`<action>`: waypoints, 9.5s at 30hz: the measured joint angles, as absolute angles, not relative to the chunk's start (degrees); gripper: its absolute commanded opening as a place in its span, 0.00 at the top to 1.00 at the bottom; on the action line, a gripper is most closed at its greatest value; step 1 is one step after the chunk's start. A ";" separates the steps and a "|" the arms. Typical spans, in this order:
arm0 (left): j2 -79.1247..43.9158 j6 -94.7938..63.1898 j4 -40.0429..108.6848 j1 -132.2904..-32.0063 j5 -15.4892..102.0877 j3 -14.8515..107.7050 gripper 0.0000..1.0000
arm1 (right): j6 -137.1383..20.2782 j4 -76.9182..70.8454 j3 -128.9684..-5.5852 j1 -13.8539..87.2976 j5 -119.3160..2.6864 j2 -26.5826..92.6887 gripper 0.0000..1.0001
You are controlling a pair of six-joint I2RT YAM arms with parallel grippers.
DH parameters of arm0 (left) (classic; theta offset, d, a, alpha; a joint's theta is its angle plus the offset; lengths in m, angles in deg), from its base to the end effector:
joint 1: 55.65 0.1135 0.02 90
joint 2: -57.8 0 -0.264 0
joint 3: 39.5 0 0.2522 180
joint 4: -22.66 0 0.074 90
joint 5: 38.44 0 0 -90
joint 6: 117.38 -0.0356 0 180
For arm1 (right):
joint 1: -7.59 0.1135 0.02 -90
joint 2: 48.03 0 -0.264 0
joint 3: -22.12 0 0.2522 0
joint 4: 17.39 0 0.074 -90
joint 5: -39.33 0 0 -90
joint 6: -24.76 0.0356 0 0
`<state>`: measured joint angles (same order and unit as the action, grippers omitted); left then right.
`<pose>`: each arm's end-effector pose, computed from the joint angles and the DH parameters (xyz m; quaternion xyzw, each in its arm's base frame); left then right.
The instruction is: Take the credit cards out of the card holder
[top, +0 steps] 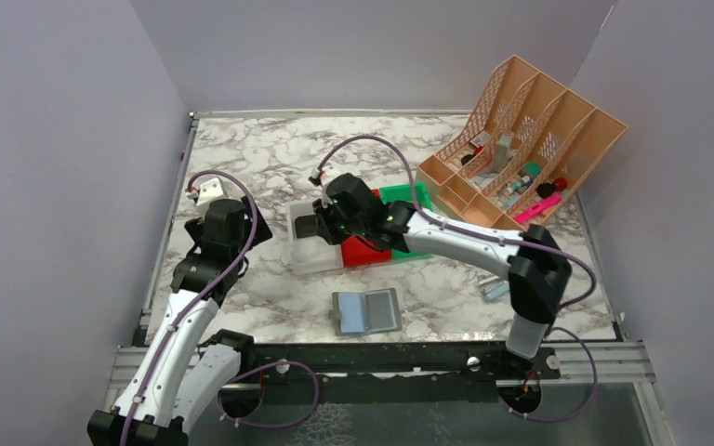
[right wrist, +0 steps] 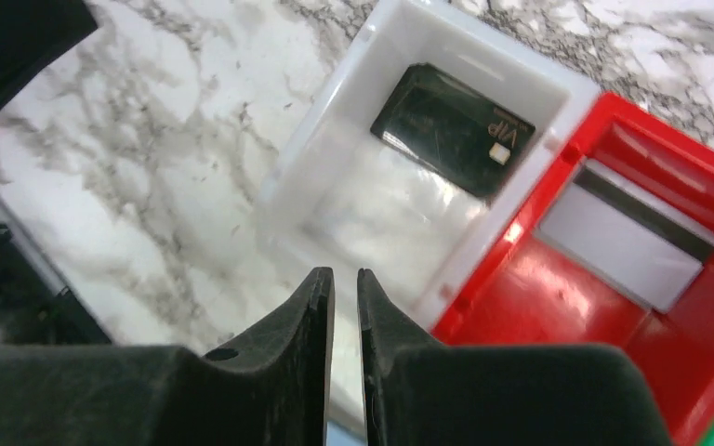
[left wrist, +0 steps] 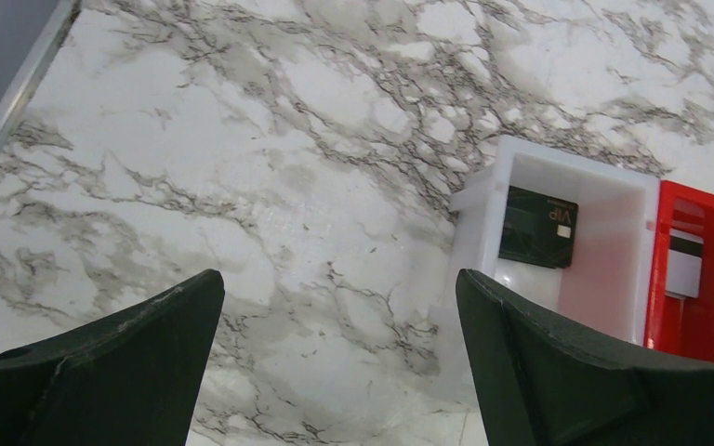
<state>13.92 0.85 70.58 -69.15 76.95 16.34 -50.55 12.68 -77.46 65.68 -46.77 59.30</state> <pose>0.1614 -0.0231 0.2864 -0.2104 0.8491 0.0251 0.4839 0.2320 0.3680 0.2644 -0.3180 0.8395 0.2362 0.3719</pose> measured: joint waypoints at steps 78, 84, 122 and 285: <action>7.34 16.10 55.89 -103.37 46.41 -3.09 0.56 | -14.83 -0.85 -18.25 65.72 -54.66 21.27 0.64; 6.54 15.82 55.93 -103.40 46.39 -3.09 0.67 | -14.72 -2.88 -18.23 65.72 -56.35 22.08 0.65; 5.84 17.61 54.60 -104.16 47.27 -4.90 0.95 | -15.33 -3.86 -19.78 65.72 -59.27 24.48 0.67; -10.49 14.83 51.67 -112.64 50.70 2.66 0.98 | 5.76 -47.01 -8.13 64.87 -65.11 43.67 0.95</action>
<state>-10.49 14.83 51.67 -112.64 50.70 2.66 5.76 -47.01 -8.13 64.87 -65.11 43.67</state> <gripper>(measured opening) 0.029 0.056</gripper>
